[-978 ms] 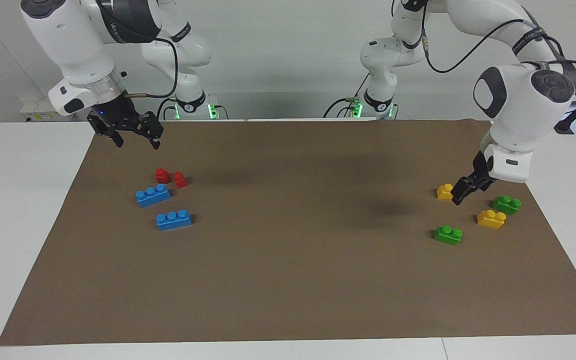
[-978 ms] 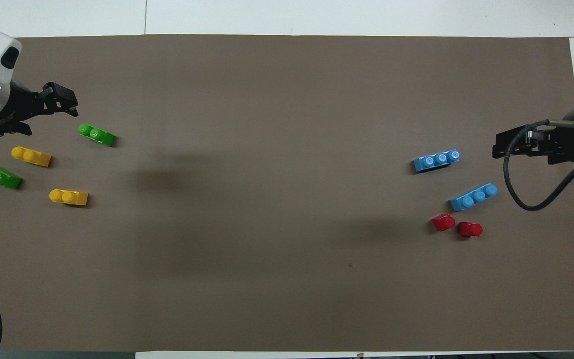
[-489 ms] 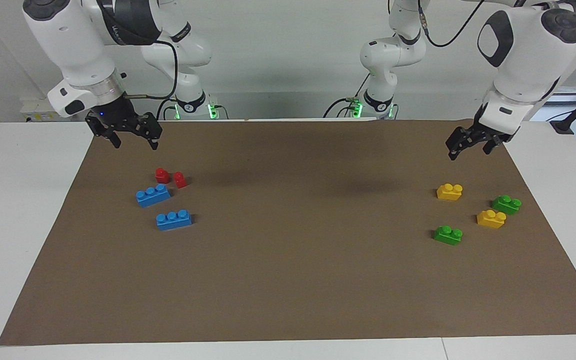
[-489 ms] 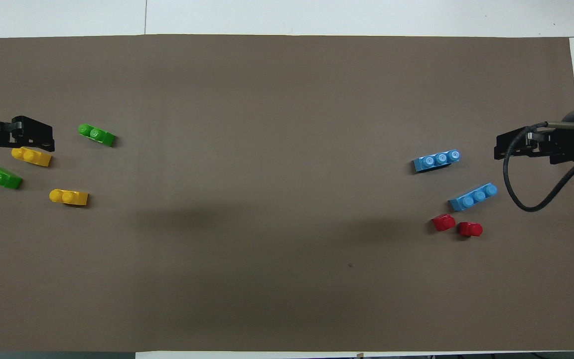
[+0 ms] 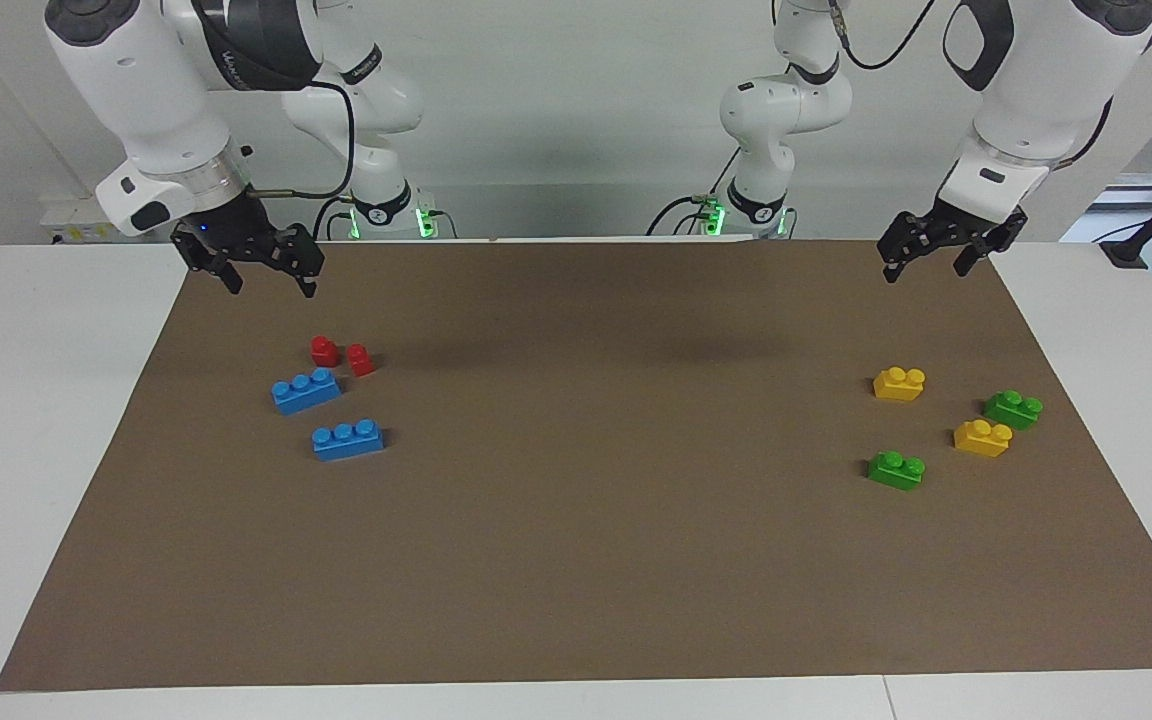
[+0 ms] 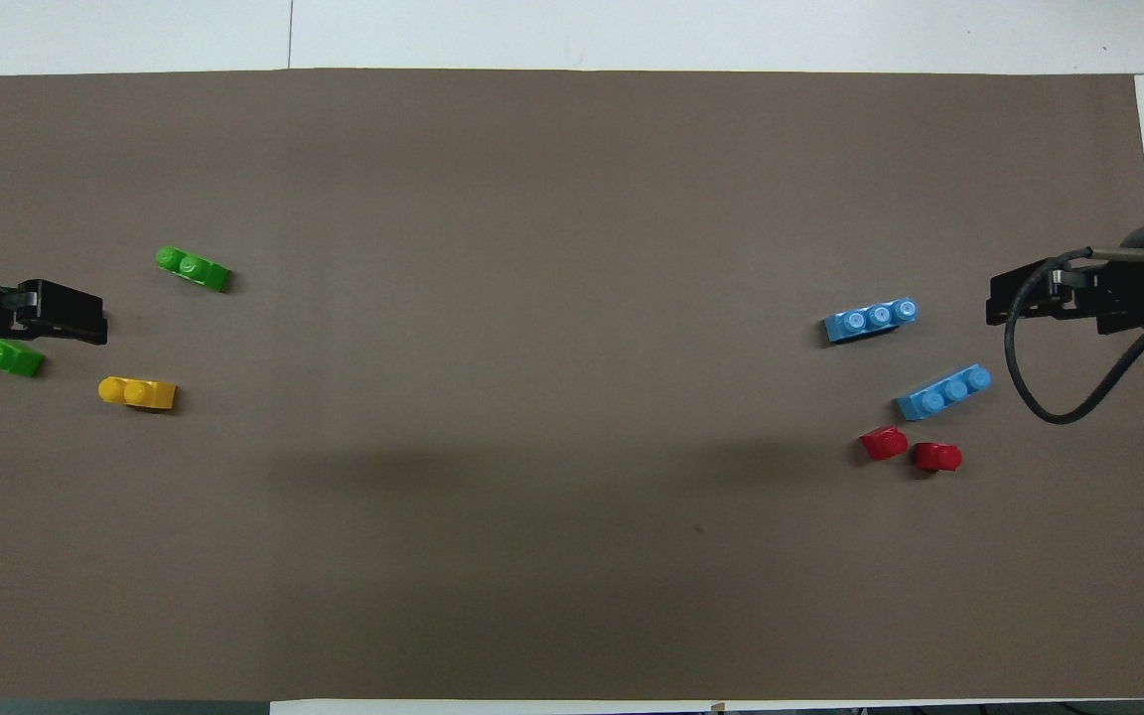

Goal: Remove green block with left arm and hold with right

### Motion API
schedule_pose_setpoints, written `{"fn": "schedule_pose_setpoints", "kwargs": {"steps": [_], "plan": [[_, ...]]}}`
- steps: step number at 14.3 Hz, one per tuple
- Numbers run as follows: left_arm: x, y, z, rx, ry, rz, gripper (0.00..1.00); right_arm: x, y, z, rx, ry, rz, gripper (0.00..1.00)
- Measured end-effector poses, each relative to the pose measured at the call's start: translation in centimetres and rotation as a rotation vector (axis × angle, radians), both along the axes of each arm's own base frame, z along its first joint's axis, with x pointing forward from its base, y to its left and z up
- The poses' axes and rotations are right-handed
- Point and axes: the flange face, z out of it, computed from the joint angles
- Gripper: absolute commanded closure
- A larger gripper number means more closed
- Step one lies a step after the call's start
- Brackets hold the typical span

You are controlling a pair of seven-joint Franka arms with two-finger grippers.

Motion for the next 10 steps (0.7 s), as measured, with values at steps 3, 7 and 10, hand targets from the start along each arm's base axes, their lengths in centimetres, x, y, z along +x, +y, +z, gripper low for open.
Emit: {"fn": "schedule_pose_setpoints", "kwargs": {"steps": [3, 7, 10], "plan": [[-0.12, -0.06, 0.05, -0.041, 0.002, 0.009, 0.00, 0.00, -0.15, 0.00, 0.002, -0.001, 0.058, 0.00], [-0.12, -0.02, 0.02, -0.045, 0.002, 0.011, 0.00, 0.01, -0.36, 0.00, 0.002, -0.001, 0.065, 0.00], [-0.12, -0.02, 0.02, -0.045, 0.002, 0.011, 0.00, 0.01, -0.47, 0.00, 0.002, -0.001, 0.063, 0.00]]}}
